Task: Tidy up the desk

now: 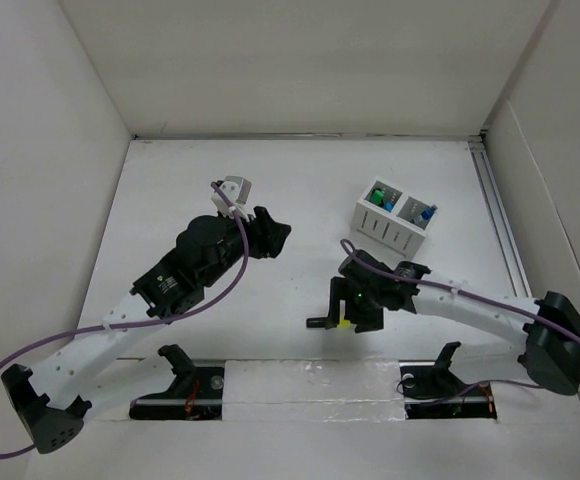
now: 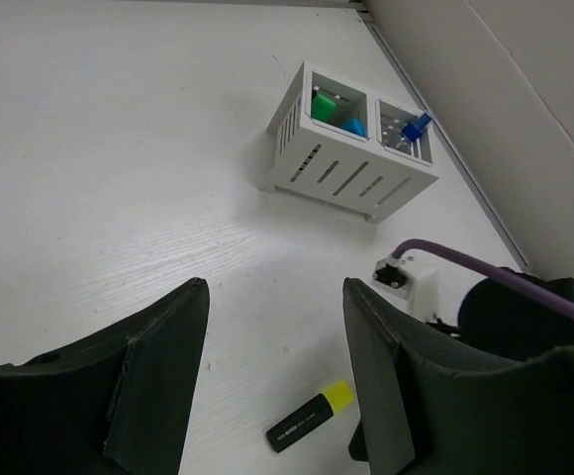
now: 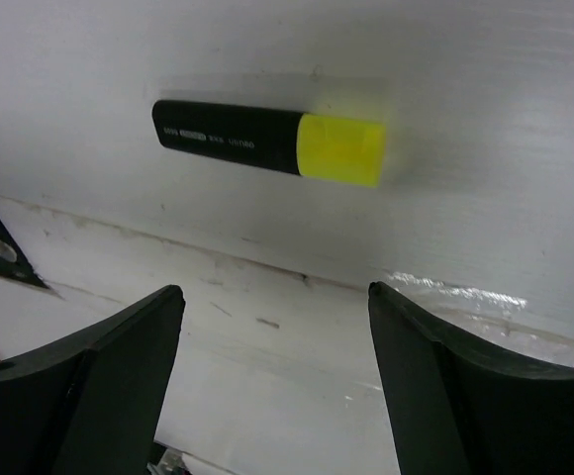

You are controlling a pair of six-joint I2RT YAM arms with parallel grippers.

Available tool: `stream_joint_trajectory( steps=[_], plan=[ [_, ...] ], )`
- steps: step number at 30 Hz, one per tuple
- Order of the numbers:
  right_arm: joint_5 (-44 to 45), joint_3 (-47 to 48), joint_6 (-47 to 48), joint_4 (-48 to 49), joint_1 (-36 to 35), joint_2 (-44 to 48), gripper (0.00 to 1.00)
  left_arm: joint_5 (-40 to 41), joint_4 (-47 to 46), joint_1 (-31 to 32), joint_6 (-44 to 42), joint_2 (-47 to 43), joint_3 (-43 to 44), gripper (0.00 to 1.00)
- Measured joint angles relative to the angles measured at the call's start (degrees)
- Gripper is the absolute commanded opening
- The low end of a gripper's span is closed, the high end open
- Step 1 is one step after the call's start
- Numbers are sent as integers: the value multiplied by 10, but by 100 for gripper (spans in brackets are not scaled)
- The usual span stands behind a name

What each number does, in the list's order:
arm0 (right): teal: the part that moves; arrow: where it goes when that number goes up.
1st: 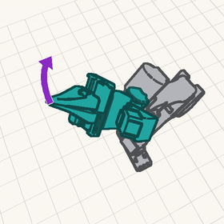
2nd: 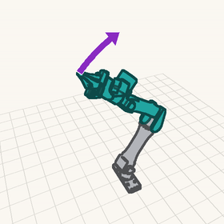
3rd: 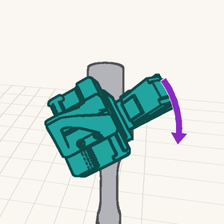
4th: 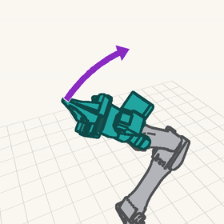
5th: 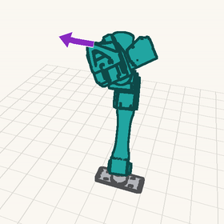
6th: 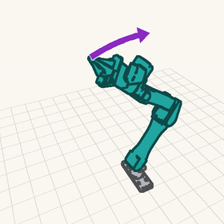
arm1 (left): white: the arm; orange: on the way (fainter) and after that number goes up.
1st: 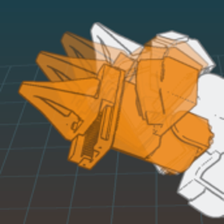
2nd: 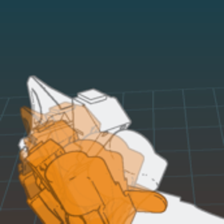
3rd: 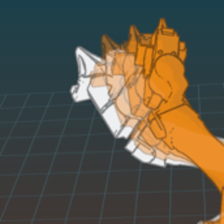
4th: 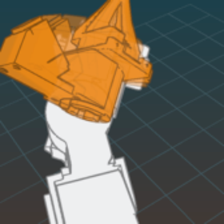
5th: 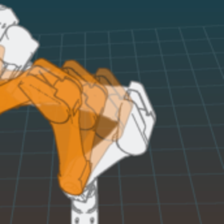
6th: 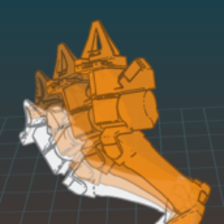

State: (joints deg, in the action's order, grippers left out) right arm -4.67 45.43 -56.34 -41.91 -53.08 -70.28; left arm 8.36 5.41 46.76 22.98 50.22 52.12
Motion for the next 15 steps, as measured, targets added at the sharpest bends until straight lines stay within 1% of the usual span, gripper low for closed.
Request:
stream_joint_trajectory(
  steps=[6,13,15],
  plan=[
    [-13,-4,11,90,0,-71,82,-4,5,0,2,2,0,52],
    [-18,-4,23,136,27,-146,79,-3,25,0,2,29,19,52],
    [-22,-3,24,141,36,-149,79,-2,29,0,2,32,26,52]
  ],
)
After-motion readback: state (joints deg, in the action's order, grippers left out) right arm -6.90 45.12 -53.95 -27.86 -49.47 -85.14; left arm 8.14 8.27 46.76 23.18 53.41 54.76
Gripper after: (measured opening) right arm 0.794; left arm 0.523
